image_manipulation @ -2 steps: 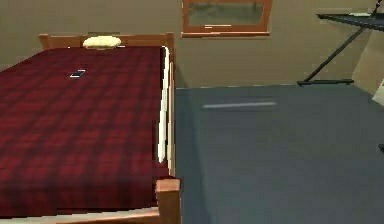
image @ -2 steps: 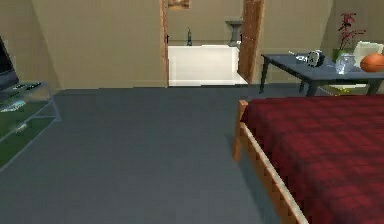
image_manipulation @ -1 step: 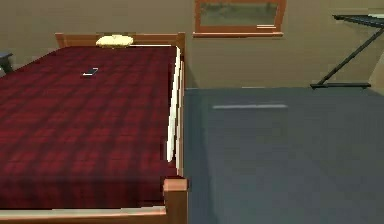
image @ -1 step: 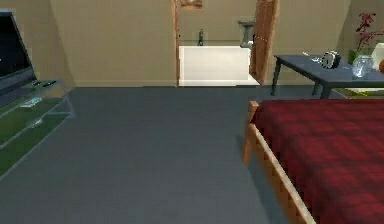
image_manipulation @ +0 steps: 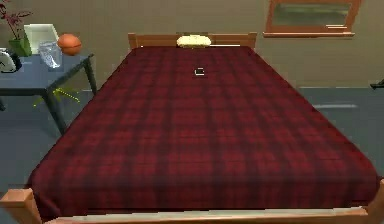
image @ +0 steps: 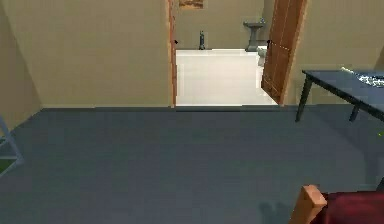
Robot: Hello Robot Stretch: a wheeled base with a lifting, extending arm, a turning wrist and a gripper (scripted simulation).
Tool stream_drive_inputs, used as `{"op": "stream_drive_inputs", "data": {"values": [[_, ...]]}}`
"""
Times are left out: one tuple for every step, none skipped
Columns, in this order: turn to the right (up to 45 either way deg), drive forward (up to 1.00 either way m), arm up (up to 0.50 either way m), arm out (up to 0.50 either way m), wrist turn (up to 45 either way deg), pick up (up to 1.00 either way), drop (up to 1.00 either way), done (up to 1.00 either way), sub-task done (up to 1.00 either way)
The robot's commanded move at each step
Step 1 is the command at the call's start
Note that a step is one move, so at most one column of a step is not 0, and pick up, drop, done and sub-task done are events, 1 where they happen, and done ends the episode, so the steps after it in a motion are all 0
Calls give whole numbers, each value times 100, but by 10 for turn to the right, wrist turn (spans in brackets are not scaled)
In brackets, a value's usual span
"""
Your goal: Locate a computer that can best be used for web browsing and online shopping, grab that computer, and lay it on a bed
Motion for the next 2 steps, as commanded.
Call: {"op": "stream_drive_inputs", "data": {"values": [[0, 100, 0, 0, 0, 0, 0, 0, 0], [-210, 0, 0, 0, 0, 0, 0, 0, 0]]}}
